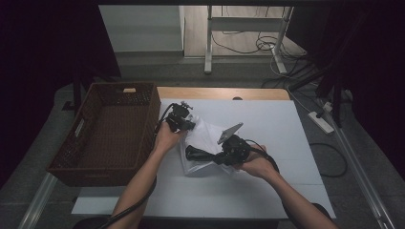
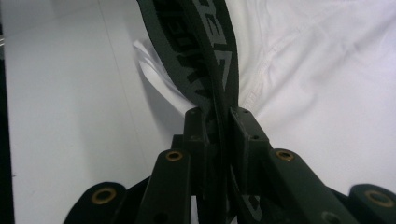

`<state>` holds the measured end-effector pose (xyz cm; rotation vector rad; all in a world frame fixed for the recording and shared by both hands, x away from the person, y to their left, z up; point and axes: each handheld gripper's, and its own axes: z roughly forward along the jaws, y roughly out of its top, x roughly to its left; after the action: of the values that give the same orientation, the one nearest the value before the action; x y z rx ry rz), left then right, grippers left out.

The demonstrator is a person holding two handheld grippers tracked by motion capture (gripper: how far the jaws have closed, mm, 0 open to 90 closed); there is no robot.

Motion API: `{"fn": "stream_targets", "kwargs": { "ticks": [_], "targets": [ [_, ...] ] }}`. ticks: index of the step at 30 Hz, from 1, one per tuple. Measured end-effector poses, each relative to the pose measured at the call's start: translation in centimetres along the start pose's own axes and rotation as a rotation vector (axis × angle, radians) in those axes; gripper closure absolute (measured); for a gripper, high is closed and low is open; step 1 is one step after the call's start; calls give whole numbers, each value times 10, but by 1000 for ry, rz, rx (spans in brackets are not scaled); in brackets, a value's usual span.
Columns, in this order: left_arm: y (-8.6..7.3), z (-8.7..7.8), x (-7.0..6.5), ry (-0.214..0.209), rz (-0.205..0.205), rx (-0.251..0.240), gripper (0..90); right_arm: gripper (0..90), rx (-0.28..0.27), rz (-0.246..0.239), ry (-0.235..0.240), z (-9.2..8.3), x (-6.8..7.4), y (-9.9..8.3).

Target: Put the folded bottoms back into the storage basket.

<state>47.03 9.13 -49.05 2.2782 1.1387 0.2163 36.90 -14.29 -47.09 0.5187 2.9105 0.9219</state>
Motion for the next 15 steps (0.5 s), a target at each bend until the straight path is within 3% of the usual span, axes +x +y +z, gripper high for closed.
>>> {"fn": "stream_targets", "kwargs": {
  "ticks": [15],
  "targets": [
    [20, -38, 5, 39, 18, -19, 804, 782, -81, -38, -2, -23, 9, 27]
  ]
}}
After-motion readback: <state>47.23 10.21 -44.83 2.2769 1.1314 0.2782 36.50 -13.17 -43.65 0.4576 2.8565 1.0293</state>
